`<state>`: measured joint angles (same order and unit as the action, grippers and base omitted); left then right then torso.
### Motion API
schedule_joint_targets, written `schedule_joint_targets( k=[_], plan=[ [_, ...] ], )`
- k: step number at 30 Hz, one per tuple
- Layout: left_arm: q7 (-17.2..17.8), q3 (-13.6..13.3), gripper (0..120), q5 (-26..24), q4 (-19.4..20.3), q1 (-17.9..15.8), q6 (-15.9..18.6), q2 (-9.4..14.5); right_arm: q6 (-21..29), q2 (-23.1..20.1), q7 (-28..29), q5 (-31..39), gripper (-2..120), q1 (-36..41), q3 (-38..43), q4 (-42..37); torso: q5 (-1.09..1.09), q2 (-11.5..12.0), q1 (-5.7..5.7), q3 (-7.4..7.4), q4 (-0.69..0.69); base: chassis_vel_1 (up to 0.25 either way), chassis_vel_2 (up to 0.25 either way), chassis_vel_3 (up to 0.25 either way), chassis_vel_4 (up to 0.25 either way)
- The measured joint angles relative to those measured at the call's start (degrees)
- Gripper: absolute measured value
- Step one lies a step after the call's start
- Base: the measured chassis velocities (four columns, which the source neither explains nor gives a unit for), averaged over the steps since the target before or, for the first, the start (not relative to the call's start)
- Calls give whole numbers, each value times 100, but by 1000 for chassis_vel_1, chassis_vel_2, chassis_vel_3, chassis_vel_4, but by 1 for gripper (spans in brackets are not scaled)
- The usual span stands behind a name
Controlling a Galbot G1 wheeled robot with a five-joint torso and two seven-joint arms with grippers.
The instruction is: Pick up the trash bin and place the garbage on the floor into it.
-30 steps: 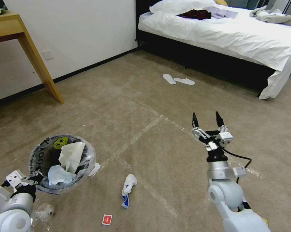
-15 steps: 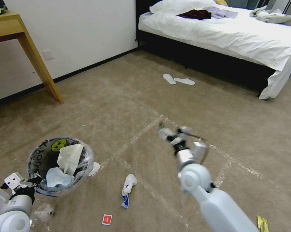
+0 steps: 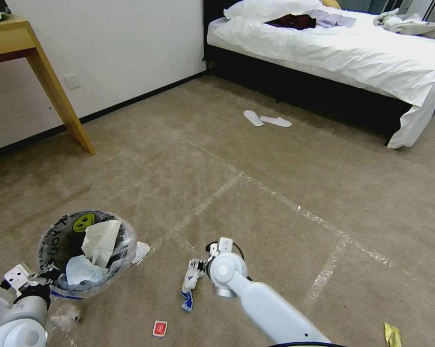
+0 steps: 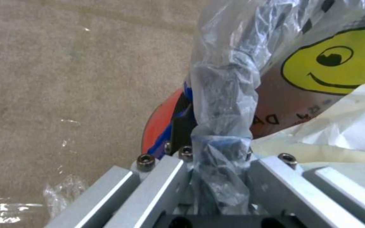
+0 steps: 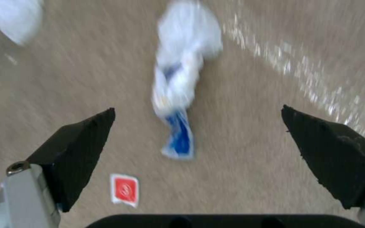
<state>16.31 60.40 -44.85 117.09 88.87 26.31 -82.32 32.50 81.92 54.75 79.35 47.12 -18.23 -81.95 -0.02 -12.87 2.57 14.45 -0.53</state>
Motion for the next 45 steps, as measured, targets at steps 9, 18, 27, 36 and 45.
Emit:
schedule_joint_targets(
  k=[9,18,27,36,45],
  plan=[
    [-3,31,0,34,16,38,-9,-53,-45,176,-338,-288,100,121,-128,670,0,0,0,0,-1,0,0,0,0],
    [-12,9,0,84,33,57,-25,-130,-107,422,-715,-500,100,89,-145,1180,1,0,0,0,0,0,0,0,0],
    [-17,72,0,77,124,134,-32,-126,-340,918,-1365,-1064,93,-117,-177,2095,1,0,0,0,1,0,0,0,0],
    [-20,80,0,61,231,179,-41,-131,-634,1039,-1873,-1672,96,-352,-127,2839,1,0,0,0,0,0,0,0,0],
    [-12,50,0,51,315,184,-25,-144,-665,1028,-2079,-1712,97,-373,-122,3010,1,0,0,0,0,0,0,0,0]
  ],
)
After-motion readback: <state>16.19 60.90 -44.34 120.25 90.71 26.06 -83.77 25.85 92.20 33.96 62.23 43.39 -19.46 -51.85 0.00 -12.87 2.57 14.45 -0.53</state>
